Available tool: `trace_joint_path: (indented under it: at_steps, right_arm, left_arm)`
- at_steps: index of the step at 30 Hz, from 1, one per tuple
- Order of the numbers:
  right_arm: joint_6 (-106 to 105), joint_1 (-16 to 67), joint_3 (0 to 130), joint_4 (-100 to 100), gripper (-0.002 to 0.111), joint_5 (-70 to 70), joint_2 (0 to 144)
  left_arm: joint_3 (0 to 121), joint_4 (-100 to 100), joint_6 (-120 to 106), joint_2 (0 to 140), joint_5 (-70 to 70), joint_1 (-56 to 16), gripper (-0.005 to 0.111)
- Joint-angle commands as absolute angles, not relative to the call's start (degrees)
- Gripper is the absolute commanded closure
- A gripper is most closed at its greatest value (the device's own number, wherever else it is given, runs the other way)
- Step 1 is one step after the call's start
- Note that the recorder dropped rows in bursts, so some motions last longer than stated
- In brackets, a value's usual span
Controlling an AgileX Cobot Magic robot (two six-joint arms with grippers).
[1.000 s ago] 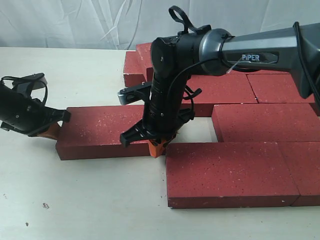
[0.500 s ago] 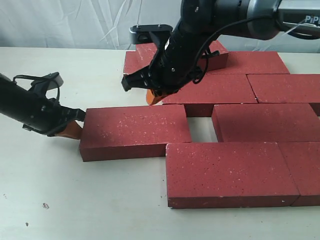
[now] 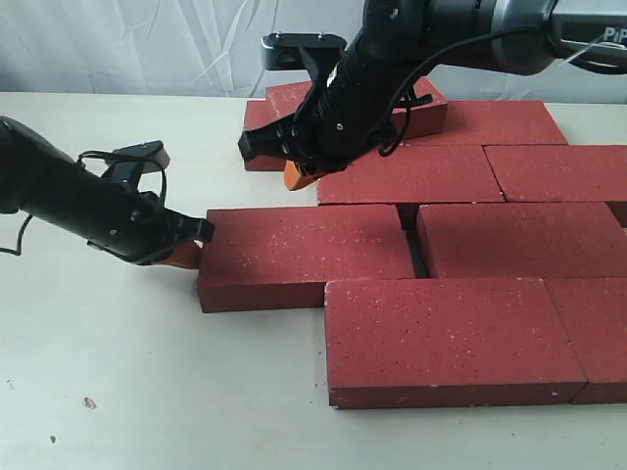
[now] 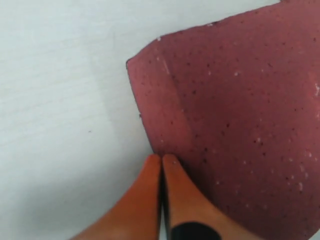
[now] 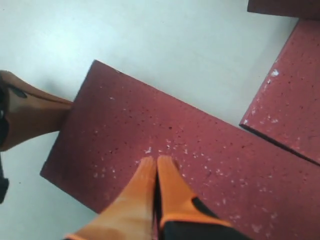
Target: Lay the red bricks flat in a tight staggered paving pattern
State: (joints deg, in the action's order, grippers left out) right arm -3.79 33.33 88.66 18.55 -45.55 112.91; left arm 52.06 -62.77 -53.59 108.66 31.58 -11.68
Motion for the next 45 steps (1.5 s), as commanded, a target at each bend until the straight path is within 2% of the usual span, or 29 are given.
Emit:
trace_joint_path:
  at_steps: [1, 6, 13, 28, 38, 45]
  right_arm:
    - [-4.39, 33.12, 88.77, 18.72, 0.109, -44.23, 112.43]
    - [-4.39, 33.12, 88.77, 18.72, 0.109, -44.35, 112.43]
    - [-4.39, 33.12, 88.77, 18.58, 0.109, -44.35, 112.43]
    - [-4.39, 32.64, 88.77, 18.58, 0.109, -47.83, 112.43]
    - [-4.49, 24.86, 88.77, 17.94, 0.109, -49.86, 112.43]
    - [-5.73, 17.89, 88.77, 17.94, 0.109, -48.11, 112.43]
  left_arm:
    - [53.70, -65.58, -56.04, 109.72, 32.98, -15.73, 0.107]
    - [56.64, -67.42, -56.04, 112.65, 32.48, -18.97, 0.107]
    - [58.70, -66.85, -56.04, 114.67, 34.31, -19.56, 0.107]
    - [58.82, -55.03, -45.15, 112.63, 41.09, -12.87, 0.107]
    - [58.82, -41.24, -34.80, 105.27, 37.55, -12.16, 0.107]
    - [62.73, -41.10, -34.51, 103.23, 37.11, -12.16, 0.107]
